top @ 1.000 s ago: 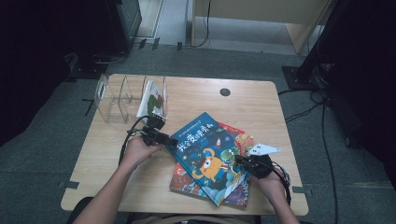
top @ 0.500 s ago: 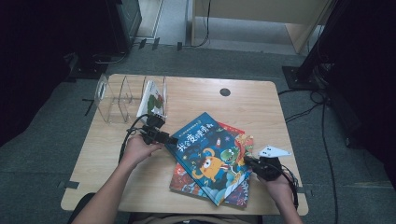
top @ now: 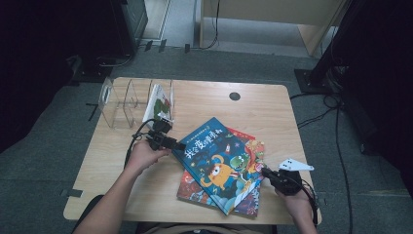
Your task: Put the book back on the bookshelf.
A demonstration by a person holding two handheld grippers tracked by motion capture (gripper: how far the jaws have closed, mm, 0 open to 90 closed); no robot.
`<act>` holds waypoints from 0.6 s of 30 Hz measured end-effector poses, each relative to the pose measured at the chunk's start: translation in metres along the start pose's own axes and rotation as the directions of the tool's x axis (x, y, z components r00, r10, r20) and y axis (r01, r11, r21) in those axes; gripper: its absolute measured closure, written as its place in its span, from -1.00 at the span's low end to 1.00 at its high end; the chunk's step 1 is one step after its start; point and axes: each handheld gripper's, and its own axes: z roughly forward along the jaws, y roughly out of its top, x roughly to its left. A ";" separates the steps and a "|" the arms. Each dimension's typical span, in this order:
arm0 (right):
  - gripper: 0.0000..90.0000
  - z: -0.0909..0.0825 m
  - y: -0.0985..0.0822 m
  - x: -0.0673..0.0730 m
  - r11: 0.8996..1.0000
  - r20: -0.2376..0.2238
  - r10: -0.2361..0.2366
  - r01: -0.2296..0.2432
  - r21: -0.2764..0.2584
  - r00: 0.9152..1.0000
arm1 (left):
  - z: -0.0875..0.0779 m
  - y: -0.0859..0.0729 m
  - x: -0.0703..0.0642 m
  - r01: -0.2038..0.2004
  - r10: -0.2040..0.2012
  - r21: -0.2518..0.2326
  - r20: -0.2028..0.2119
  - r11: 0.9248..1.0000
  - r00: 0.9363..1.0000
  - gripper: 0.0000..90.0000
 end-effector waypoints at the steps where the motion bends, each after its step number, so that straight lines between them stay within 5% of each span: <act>1: 1.00 -0.001 -0.001 0.000 1.000 0.003 0.005 -0.005 -0.001 1.000 | 0.001 0.001 0.000 -0.001 0.001 0.001 0.001 1.000 1.000 -0.08; 18: 1.00 -0.009 -0.010 -0.002 0.998 0.019 0.023 -0.024 0.052 1.000 | 0.005 0.003 -0.002 -0.030 0.031 0.047 -0.020 0.998 0.999 -0.06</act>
